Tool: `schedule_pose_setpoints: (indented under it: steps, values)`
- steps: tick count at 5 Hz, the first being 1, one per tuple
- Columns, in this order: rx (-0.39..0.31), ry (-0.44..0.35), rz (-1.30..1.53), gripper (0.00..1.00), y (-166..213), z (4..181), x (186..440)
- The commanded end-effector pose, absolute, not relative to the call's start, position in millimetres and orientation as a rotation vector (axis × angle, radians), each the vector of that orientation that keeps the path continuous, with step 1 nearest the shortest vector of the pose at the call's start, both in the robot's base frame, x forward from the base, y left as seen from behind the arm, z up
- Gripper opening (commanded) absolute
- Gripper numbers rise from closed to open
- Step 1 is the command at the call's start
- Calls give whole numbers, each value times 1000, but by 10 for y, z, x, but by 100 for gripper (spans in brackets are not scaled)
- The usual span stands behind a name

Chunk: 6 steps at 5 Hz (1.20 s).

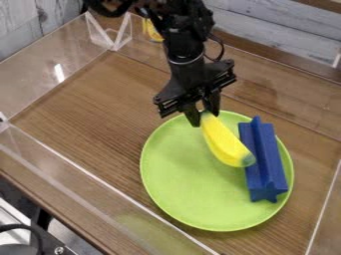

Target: Remove the banana from inside the green plate and put it on the table

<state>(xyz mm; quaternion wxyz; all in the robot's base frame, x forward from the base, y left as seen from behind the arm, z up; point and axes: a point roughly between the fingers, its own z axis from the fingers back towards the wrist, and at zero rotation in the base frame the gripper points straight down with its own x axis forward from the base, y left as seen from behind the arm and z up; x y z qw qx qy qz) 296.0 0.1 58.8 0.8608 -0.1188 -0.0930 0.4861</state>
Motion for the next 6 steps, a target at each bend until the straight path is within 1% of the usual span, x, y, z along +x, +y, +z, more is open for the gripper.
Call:
schedule_pose_setpoints:
  steps: [1, 2, 3, 4, 5, 6]
  values:
    - [-259, -254, 998, 0, 116, 818, 3029]
    - [-251, -264, 977, 0, 239, 912, 3009]
    - [-254, -276, 955, 0, 442, 1042, 3006]
    - [-253, -291, 926, 0, 729, 1111, 3016]
    - [-247, -324, 886, 0, 1024, 1155, 3025]
    - [-225, -379, 846, 0, 1220, 1126, 3063]
